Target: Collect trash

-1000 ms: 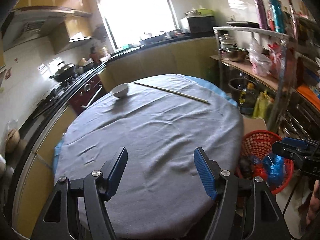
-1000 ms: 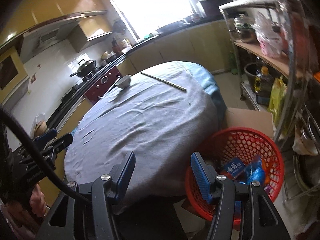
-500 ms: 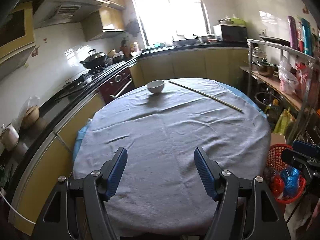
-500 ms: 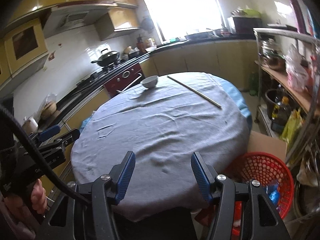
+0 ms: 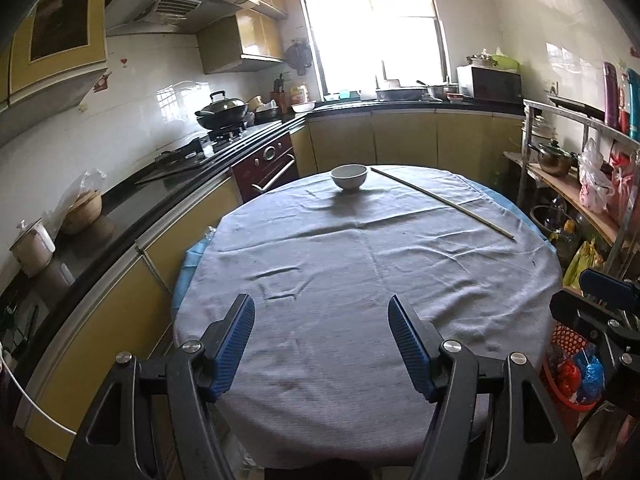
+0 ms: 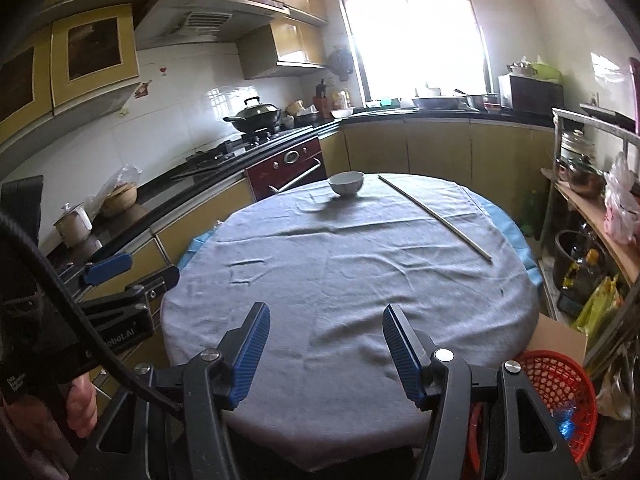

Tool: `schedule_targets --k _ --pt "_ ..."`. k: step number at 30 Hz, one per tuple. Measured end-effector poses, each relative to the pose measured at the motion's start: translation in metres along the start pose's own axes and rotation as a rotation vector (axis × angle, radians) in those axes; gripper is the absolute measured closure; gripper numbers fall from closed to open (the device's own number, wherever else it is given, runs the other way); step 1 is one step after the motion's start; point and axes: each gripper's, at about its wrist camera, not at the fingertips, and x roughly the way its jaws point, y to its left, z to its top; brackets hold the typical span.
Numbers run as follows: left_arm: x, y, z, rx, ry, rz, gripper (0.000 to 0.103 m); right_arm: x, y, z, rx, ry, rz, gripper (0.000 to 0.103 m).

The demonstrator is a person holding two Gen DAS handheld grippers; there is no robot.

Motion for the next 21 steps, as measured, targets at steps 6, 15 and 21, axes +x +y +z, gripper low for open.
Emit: schedule_targets --k 6,15,21 --pt "-0.003 0.02 -0.004 -0.025 -0.004 -0.007 0.033 0.006 0.025 0.003 -0.017 0.002 0.007 0.04" --pt "-0.007 0.042 -0.011 -0.051 -0.014 -0.018 0.033 0.014 0.051 -0.002 -0.03 0.016 -0.005 0.039" --pt "-0.008 0.05 -0.016 -0.059 -0.01 -0.019 0.033 0.017 0.057 -0.005 -0.035 0.019 -0.016 0.039"
